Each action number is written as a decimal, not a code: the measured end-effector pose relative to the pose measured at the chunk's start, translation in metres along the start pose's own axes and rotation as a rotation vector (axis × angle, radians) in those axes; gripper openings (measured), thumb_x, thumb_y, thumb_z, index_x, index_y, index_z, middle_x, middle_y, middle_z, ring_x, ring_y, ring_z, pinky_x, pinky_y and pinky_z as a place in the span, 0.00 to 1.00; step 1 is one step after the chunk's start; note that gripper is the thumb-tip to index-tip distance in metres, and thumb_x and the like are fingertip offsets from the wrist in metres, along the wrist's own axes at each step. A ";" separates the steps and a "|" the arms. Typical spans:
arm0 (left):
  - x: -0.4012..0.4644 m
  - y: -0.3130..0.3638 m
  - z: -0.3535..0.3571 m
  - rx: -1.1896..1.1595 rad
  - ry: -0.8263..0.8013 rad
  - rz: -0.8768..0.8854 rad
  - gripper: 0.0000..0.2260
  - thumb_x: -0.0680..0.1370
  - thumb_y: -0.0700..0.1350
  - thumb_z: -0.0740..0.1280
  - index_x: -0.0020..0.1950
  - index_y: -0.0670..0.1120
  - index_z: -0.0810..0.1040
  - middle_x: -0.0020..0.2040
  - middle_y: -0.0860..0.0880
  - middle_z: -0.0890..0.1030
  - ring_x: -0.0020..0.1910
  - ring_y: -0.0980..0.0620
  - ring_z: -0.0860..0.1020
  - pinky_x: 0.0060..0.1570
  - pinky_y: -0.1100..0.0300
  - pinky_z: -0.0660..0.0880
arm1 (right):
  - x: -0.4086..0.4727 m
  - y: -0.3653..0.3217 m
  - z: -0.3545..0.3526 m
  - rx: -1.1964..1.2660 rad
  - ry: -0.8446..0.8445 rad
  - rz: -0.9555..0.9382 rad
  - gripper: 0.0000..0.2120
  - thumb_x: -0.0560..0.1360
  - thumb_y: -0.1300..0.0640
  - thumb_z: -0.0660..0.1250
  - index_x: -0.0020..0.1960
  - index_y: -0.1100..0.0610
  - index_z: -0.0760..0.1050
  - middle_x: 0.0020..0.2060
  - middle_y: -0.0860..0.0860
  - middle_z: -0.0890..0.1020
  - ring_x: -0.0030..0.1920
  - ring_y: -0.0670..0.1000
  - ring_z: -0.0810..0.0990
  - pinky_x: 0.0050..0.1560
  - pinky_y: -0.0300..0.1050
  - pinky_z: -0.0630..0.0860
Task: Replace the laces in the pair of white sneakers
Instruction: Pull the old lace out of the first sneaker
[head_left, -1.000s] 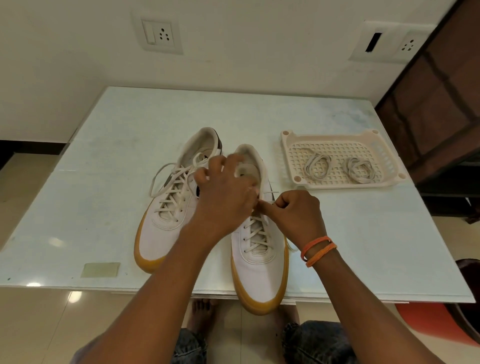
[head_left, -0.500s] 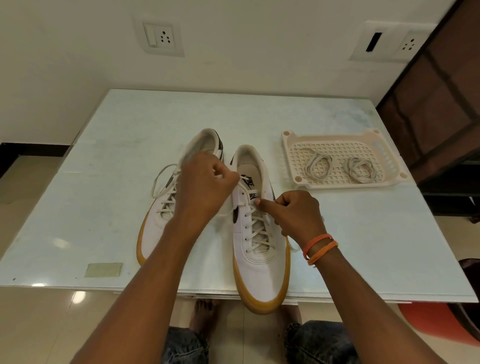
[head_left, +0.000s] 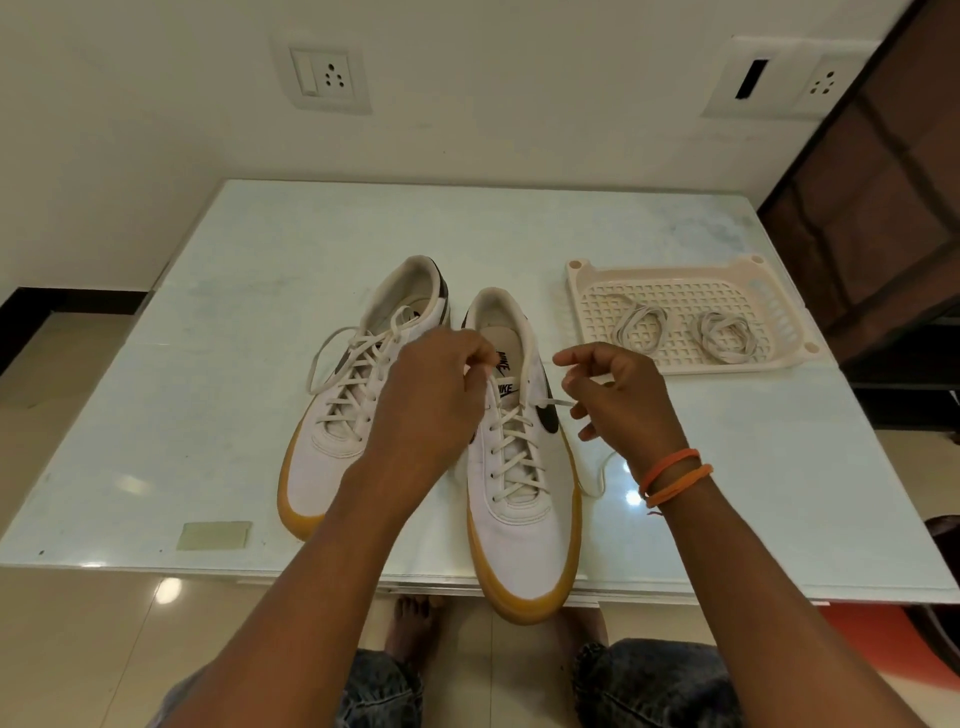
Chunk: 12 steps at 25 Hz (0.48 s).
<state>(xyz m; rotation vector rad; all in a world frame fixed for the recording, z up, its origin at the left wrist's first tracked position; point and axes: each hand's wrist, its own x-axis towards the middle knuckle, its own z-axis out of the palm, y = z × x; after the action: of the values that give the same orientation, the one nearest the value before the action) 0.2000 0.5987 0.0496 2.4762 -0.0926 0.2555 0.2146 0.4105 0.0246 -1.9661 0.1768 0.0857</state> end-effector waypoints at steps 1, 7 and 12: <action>-0.001 0.007 0.002 0.026 -0.043 0.054 0.07 0.79 0.44 0.64 0.51 0.50 0.81 0.48 0.55 0.79 0.40 0.58 0.76 0.44 0.63 0.74 | 0.001 0.002 0.000 -0.054 -0.011 -0.073 0.17 0.73 0.68 0.64 0.55 0.50 0.80 0.48 0.52 0.79 0.38 0.52 0.80 0.35 0.45 0.79; -0.006 0.014 0.023 0.253 -0.222 0.082 0.11 0.81 0.48 0.61 0.49 0.47 0.81 0.42 0.50 0.78 0.39 0.51 0.78 0.40 0.58 0.76 | 0.001 0.018 0.014 -0.571 -0.162 -0.544 0.29 0.72 0.73 0.62 0.65 0.47 0.75 0.62 0.54 0.68 0.46 0.52 0.74 0.47 0.55 0.77; 0.004 0.003 0.019 -0.265 -0.346 -0.113 0.08 0.76 0.41 0.68 0.37 0.43 0.81 0.26 0.55 0.74 0.26 0.59 0.70 0.33 0.62 0.71 | 0.012 0.016 0.007 -0.570 -0.086 -0.561 0.16 0.77 0.64 0.62 0.56 0.48 0.81 0.46 0.51 0.78 0.47 0.56 0.77 0.46 0.58 0.76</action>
<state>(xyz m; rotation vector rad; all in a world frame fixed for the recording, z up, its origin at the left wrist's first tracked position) 0.2070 0.5846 0.0371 2.2274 -0.1226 -0.2229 0.2235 0.4102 0.0058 -2.4981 -0.5098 -0.1643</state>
